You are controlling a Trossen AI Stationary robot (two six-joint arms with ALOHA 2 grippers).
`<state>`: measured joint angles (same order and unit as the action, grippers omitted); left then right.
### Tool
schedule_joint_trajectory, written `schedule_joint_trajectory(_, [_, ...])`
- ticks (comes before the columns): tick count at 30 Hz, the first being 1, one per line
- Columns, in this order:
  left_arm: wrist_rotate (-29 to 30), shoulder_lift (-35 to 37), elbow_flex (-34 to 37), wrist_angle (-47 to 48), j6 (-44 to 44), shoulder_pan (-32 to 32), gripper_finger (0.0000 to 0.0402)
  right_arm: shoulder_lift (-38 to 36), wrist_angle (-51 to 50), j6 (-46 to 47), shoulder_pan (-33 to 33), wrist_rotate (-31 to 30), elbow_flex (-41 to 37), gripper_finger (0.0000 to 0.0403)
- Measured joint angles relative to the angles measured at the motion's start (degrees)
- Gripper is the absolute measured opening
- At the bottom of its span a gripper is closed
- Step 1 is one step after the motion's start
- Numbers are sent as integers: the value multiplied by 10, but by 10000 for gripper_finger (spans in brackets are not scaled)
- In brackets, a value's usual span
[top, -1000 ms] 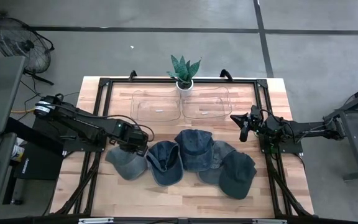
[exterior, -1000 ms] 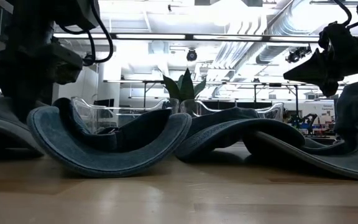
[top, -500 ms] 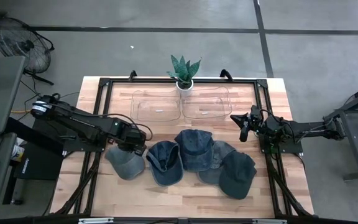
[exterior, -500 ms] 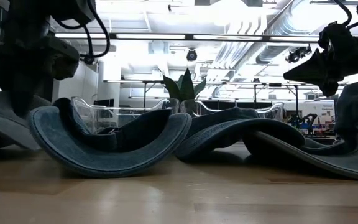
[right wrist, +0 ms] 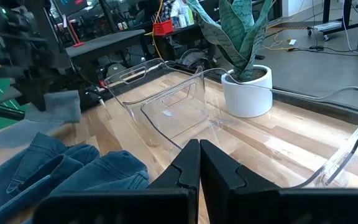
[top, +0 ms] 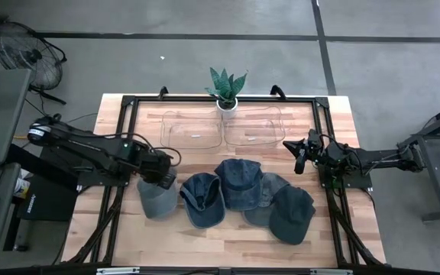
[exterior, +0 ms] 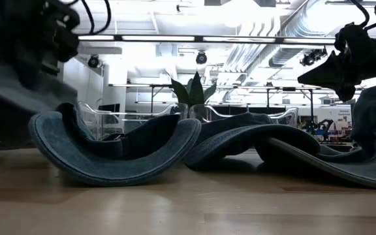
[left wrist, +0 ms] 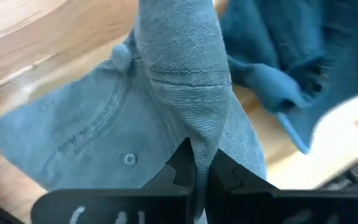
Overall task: Pick & Place hat
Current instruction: Put the left gray cap into the left transparent bin
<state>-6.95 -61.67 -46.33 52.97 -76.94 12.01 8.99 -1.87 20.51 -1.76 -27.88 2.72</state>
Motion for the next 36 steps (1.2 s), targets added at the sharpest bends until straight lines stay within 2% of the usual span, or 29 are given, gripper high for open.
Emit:
schedule_joint_trajectory(10, [33, 16, -69, 26, 10, 0, 0, 0, 0, 0, 0, 0, 0, 5])
schedule_joint_trajectory(16, [27, 14, -125, 30, 73, 0, 0, 0, 0, 0, 0, 0, 0, 5])
schedule_joint_trajectory(20, [15, -1, -171, 34, 171, 0, 0, 0, 0, 0, 0, 0, 0, 5])
schedule_joint_trajectory(24, [36, -23, -219, 52, 271, -9, 0, 0, 0, 0, 0, 0, 0, 5])
schedule_joint_trajectory(30, [59, -94, -293, 71, 468, -40, 0, 0, 0, 0, 0, 0, 0, 5])
schedule_joint_trajectory(36, [60, -177, -390, 151, 648, -78, 0, 0, 0, 0, 0, 0, 0, 5])
